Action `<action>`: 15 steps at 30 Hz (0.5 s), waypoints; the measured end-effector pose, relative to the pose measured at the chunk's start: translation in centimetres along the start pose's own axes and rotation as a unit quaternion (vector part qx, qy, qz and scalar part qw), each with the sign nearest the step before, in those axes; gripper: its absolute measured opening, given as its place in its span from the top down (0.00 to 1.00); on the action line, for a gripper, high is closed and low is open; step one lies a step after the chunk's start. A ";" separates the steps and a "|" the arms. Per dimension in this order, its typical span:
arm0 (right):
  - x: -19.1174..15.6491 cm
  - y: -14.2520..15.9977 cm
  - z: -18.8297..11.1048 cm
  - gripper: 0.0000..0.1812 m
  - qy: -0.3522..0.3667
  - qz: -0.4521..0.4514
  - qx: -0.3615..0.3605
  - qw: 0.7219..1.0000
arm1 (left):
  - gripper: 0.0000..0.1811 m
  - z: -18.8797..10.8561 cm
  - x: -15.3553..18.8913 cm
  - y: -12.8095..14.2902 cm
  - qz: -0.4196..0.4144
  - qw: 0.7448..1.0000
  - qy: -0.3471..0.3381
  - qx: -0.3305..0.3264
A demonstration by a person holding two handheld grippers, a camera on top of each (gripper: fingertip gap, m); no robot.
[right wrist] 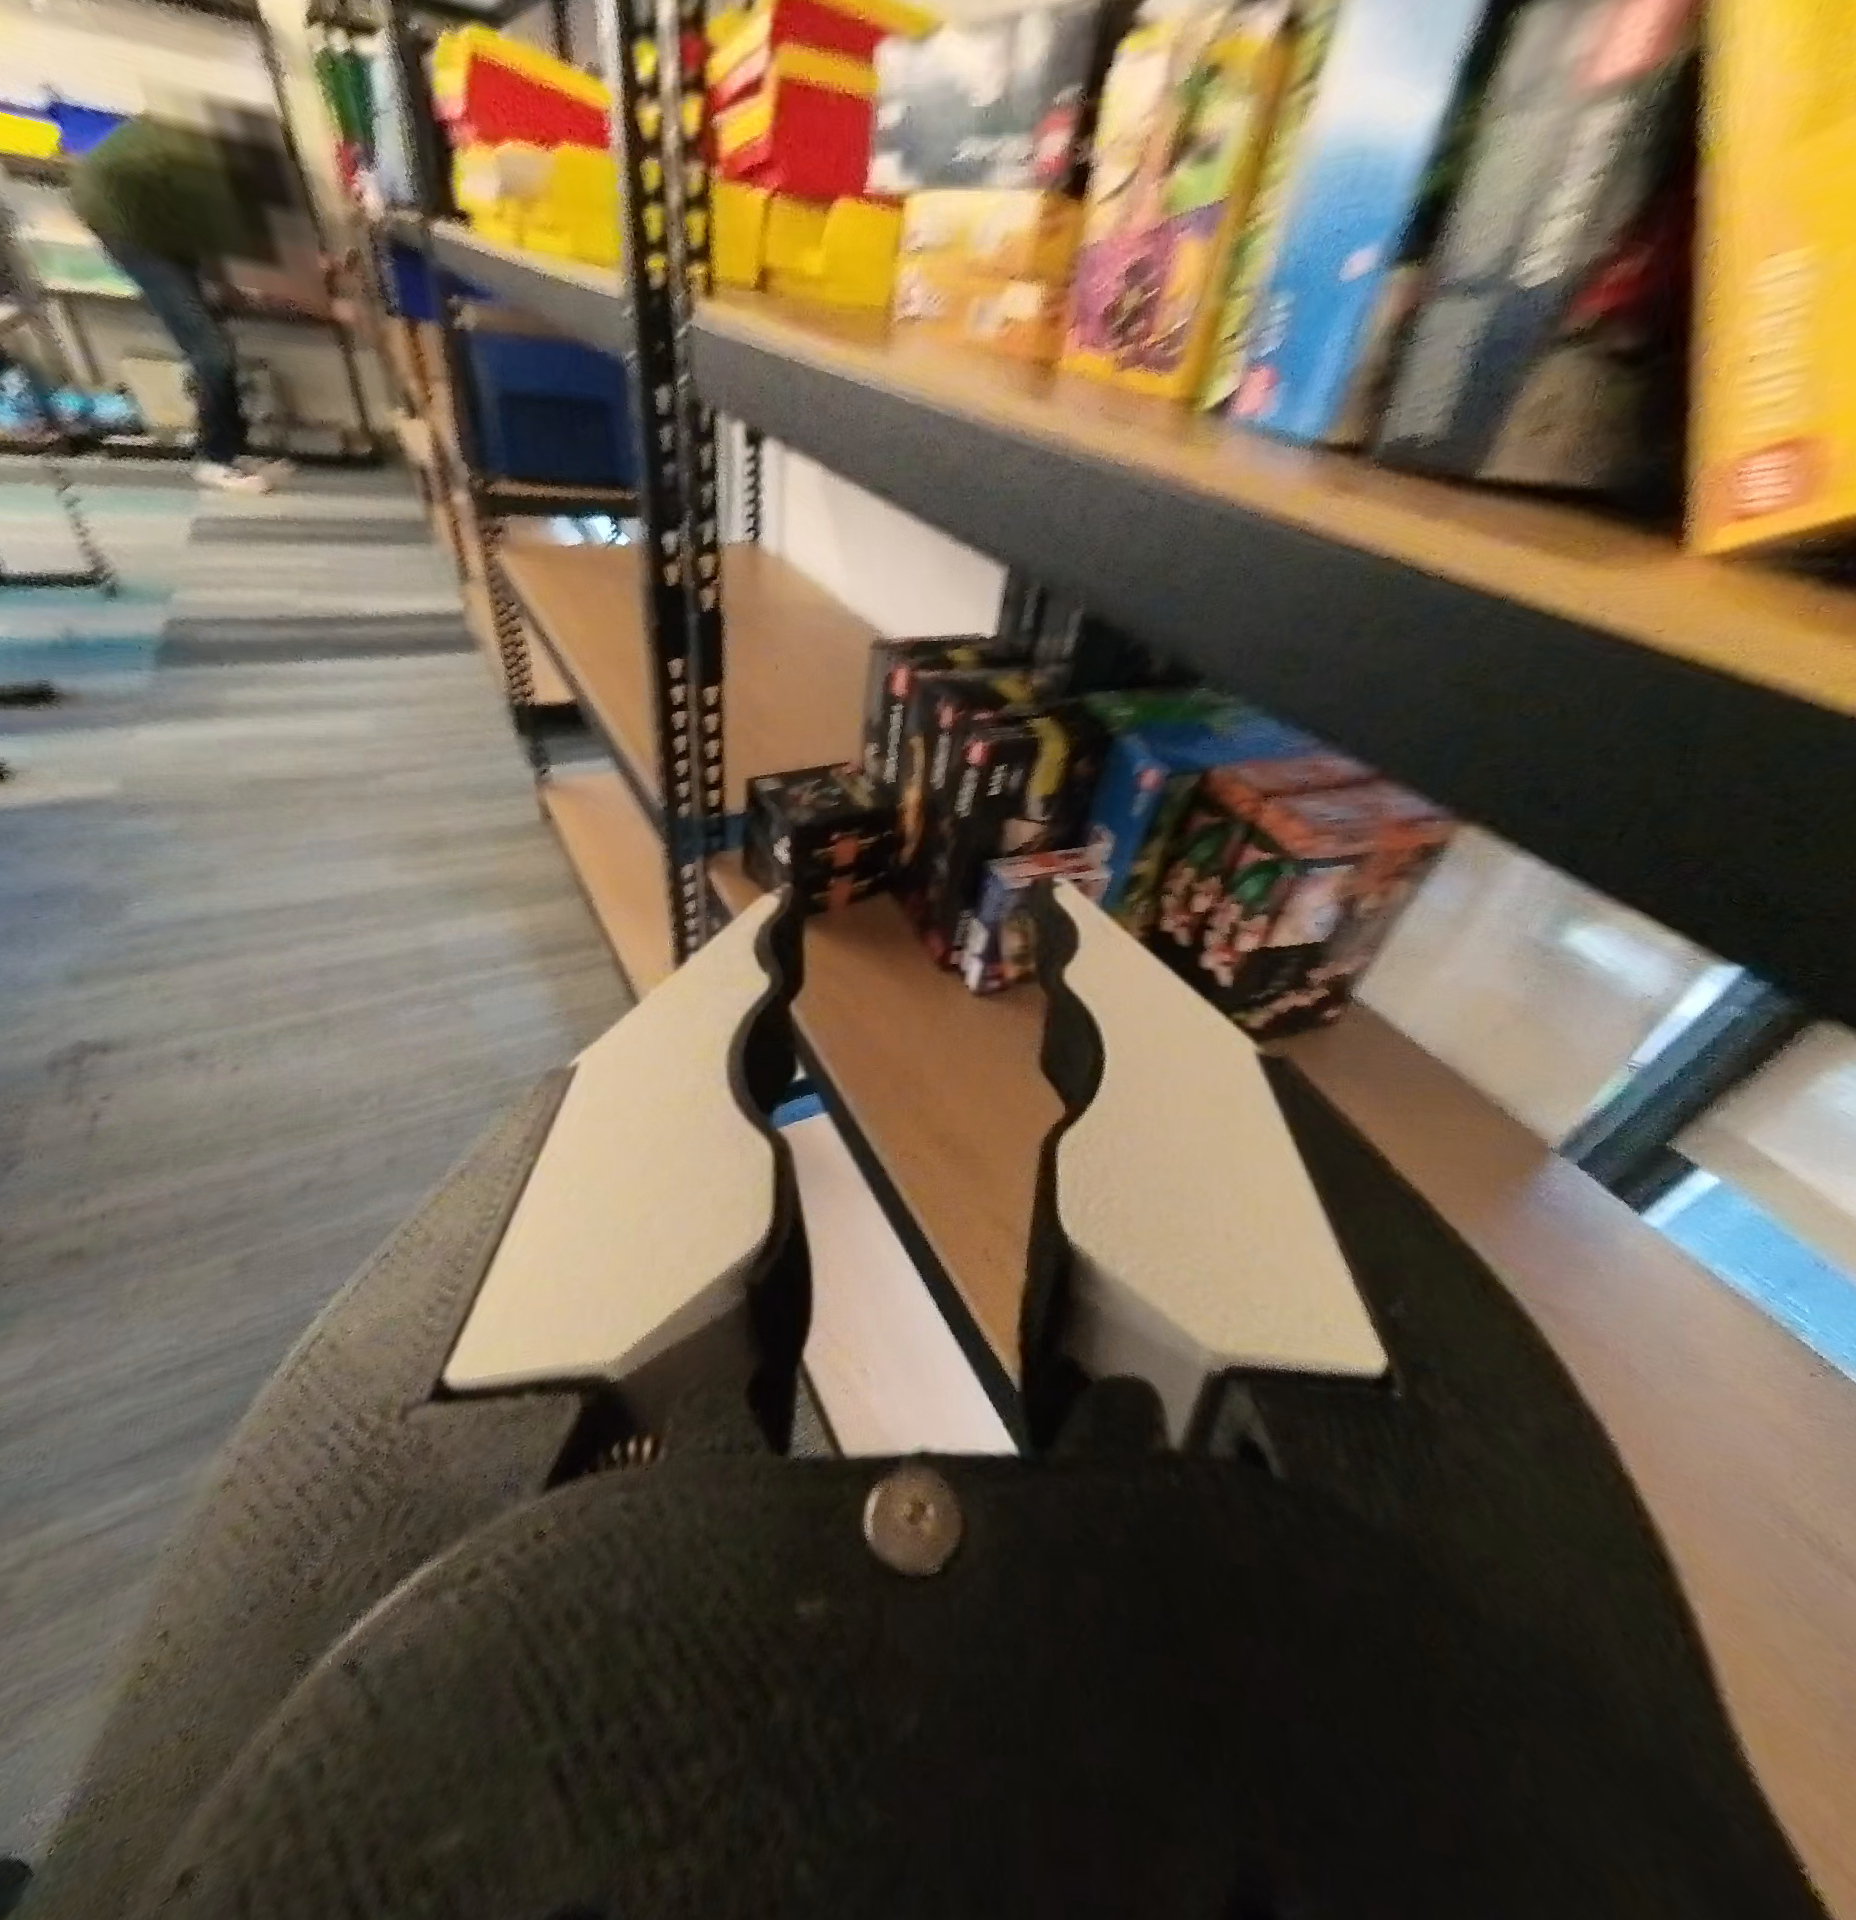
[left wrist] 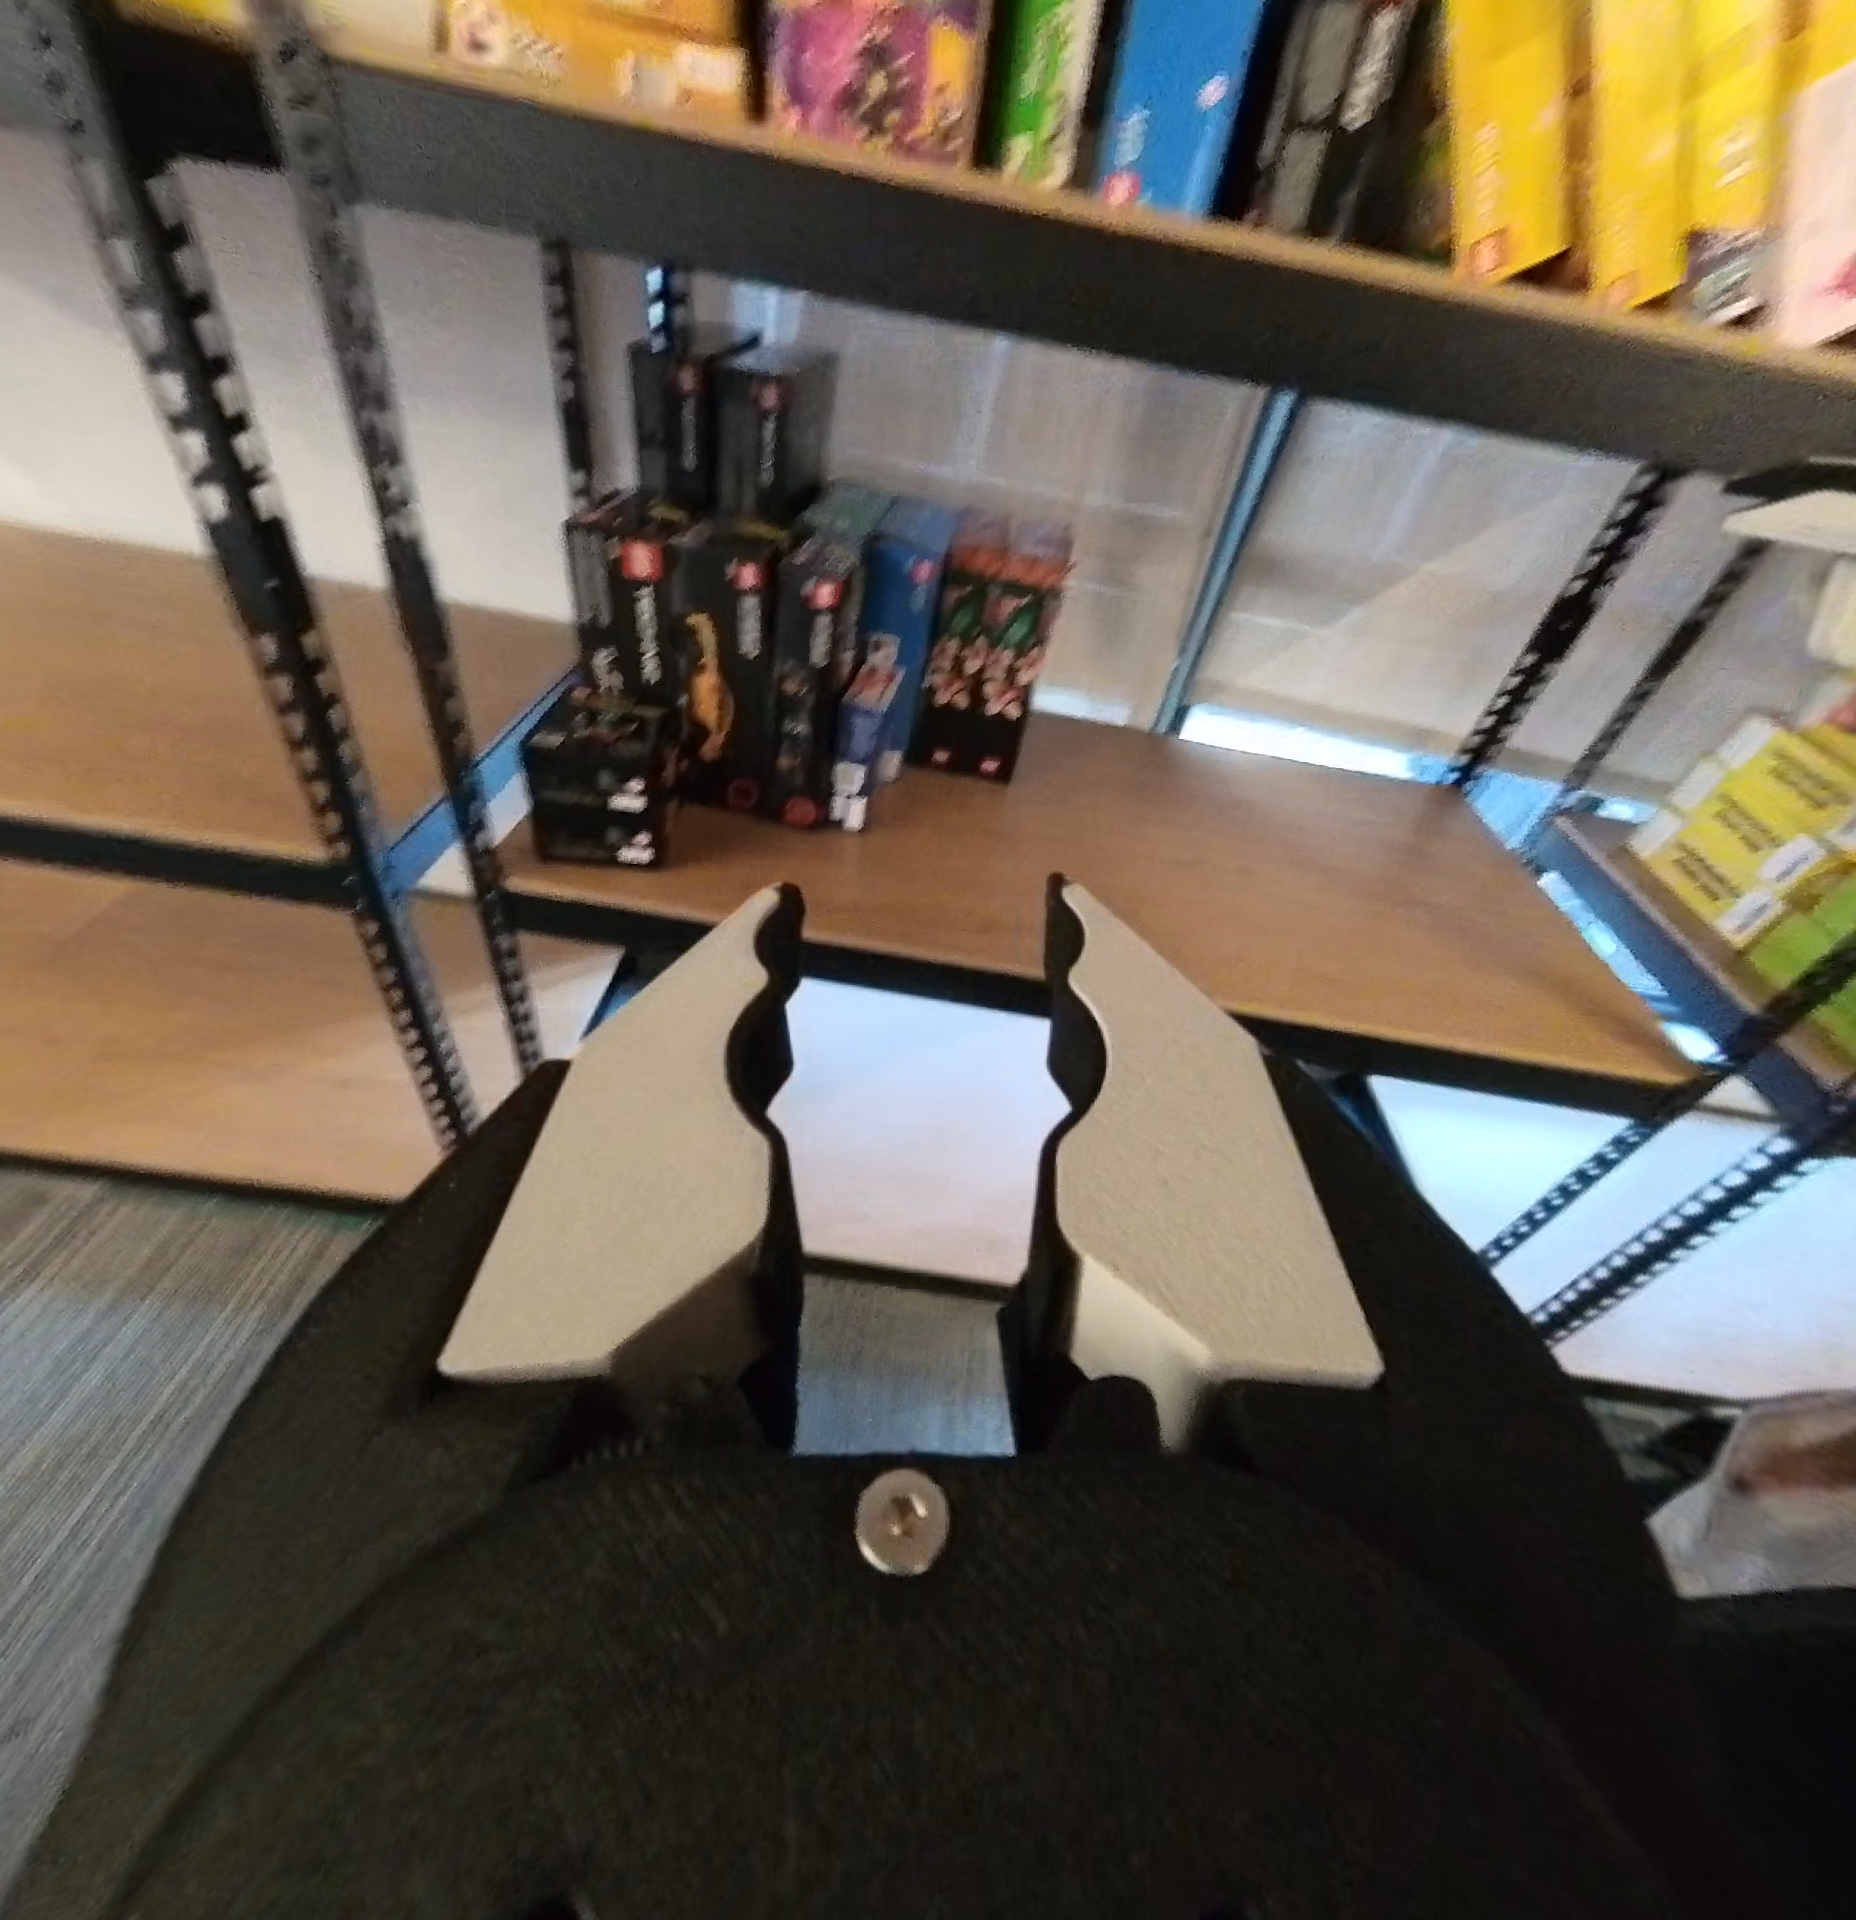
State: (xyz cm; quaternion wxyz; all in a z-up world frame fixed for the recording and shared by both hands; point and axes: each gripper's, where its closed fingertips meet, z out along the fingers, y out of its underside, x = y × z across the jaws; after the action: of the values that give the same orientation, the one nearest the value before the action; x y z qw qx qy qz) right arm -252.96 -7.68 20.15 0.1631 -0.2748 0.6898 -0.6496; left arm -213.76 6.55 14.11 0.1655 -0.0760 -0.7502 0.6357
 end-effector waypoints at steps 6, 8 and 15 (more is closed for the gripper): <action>6.0 -2.4 -16.4 0.80 0.091 -0.018 0.028 0.995 | 0.74 5.1 10.1 -4.2 0.003 0.996 0.080 0.025; 8.2 -1.1 -22.2 0.75 0.136 -0.041 -0.003 0.990 | 0.74 6.8 13.2 -5.7 0.013 0.994 0.099 0.039; 12.6 1.9 -35.6 0.47 0.223 -0.004 -0.067 0.973 | 0.73 11.8 21.6 -10.6 0.056 0.987 0.144 0.042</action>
State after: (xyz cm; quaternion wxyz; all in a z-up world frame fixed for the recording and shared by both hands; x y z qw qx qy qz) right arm -284.04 13.64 23.57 -0.0163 -0.1366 0.7493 -0.6478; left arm -236.95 0.66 26.18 0.2390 -0.2017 -0.6855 0.6575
